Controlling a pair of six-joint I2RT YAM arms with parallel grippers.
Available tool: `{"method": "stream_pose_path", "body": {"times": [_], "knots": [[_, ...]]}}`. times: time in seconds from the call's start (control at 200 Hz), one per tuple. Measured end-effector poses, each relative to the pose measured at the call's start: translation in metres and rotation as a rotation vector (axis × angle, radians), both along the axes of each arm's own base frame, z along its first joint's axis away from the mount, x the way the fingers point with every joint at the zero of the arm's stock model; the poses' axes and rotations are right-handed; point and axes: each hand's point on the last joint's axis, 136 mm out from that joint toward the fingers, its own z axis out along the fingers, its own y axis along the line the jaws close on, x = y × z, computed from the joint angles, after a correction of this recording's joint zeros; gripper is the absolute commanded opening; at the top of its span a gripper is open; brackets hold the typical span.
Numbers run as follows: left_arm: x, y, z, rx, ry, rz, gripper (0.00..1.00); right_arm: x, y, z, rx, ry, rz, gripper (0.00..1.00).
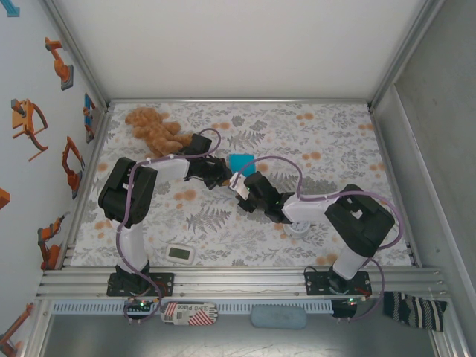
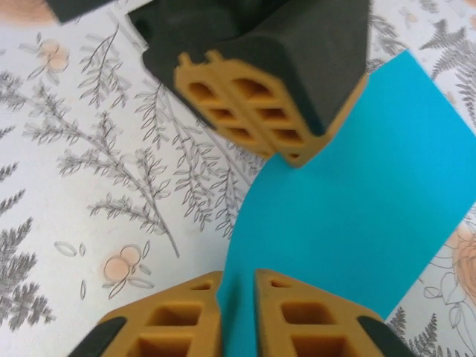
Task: Fold a paper plane with a square sheet of paper (pick it up from the middle)
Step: Third fold the triangle at the center of the table.
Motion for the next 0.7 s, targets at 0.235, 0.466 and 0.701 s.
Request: {"method": "stream_pose_path", "body": {"times": [0.235,0.466,0.701], "knots": [[0.0,0.0,0.002,-0.003,-0.002,0.002,0.11,0.0,0.003,0.003,0.006,0.007,0.009,0.0],[0.005,0.006,0.018,-0.013,-0.032,0.022,0.38,-0.004,0.005,0.001,0.013,0.027,0.025,0.0],[0.027,0.054,0.051,0.047,-0.133,0.127,0.49,-0.02,0.01,0.005,0.074,0.127,0.038,0.0]]}}
